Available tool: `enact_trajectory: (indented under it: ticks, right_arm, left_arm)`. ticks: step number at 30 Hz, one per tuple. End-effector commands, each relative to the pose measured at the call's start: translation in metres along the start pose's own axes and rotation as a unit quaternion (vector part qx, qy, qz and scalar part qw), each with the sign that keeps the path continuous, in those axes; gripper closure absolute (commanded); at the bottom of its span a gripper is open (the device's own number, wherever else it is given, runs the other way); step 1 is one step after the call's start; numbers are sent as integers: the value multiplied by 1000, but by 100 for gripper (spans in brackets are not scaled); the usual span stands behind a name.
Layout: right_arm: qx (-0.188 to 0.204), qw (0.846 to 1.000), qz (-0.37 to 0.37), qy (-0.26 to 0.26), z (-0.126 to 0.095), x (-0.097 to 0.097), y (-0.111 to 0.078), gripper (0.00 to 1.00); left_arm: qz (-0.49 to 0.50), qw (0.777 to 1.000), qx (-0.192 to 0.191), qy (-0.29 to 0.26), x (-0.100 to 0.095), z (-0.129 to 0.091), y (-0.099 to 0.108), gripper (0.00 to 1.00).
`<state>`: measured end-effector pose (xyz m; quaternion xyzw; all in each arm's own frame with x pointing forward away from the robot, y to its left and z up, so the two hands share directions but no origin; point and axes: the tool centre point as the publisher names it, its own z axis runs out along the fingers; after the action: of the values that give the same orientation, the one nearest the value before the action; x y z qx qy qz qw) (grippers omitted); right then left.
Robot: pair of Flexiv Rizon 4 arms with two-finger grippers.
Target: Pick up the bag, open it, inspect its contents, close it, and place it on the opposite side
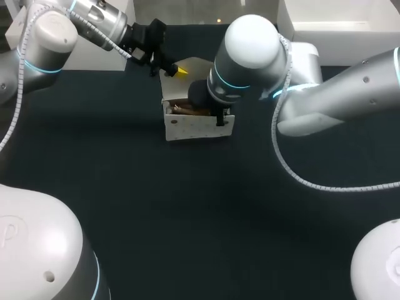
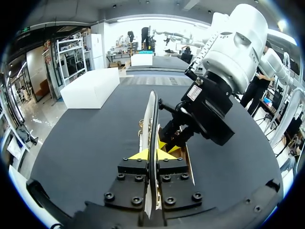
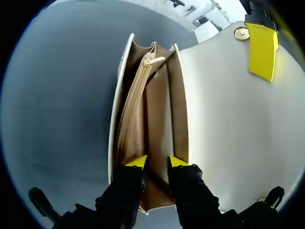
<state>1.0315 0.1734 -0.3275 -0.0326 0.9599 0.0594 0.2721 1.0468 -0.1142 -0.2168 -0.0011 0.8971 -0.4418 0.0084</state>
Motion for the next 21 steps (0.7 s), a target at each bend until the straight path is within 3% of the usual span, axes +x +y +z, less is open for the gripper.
enact_trajectory:
  ticks: [1, 21]
  right_arm:
    - [1, 1000, -2, 9, 10, 1, 0, 0]
    - [6, 1000, -7, 26, 16, 3, -1, 0]
  left_arm:
    - [-1, 1000, 4, 9, -4, 2, 3, 100]
    - [8, 1000, 4, 23, -5, 7, 6, 100]
